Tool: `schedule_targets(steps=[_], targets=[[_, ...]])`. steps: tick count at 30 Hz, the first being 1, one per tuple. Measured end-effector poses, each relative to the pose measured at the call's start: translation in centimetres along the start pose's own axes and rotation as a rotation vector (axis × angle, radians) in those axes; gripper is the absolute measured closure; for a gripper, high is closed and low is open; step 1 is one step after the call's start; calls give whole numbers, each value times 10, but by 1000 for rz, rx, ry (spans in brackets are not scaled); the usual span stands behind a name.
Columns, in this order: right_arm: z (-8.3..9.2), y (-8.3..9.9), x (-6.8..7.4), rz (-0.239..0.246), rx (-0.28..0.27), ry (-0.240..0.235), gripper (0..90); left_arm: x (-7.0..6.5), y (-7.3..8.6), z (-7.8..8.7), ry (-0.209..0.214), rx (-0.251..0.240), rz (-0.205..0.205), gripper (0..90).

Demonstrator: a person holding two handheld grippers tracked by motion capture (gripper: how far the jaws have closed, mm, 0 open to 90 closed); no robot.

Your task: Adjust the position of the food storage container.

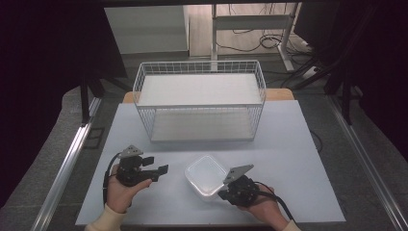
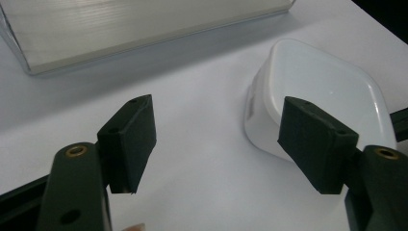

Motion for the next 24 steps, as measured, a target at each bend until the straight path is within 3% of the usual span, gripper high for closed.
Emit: schedule_targets(steps=[9,14,15,17,18,19,20,22,24], targets=[[-2,-5,0,20,-12,-7,896,-1,0,-1,1,2,-3,281],[14,0,-2,8,-42,13,896,-1,0,1,-1,-2,-2,281],[27,6,-7,-3,-67,33,896,-1,0,1,-1,-4,-2,281],[32,9,-10,-13,-73,42,896,-2,0,1,-1,-3,-4,281],[46,21,-21,-54,-93,79,895,-3,0,0,2,-1,-7,281],[46,21,-21,-54,-93,79,895,-3,0,0,2,-1,-7,281],[59,33,-35,-108,-110,123,892,-4,0,-1,2,5,-14,281],[69,43,-47,-150,-131,161,793,-5,1,-2,2,10,-14,281],[78,51,-57,-205,-172,207,536,-5,1,-2,0,10,-13,281]])
Point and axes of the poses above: each handheld gripper's, and its own axes: z roughly backward along the jaws, y roughly out of its underside, x roughly to its left, the point moved 1 cm from there along -z, roughly forward along the jaws, and after that the axes turned 4 degrees about z, right-handed, at the moved point
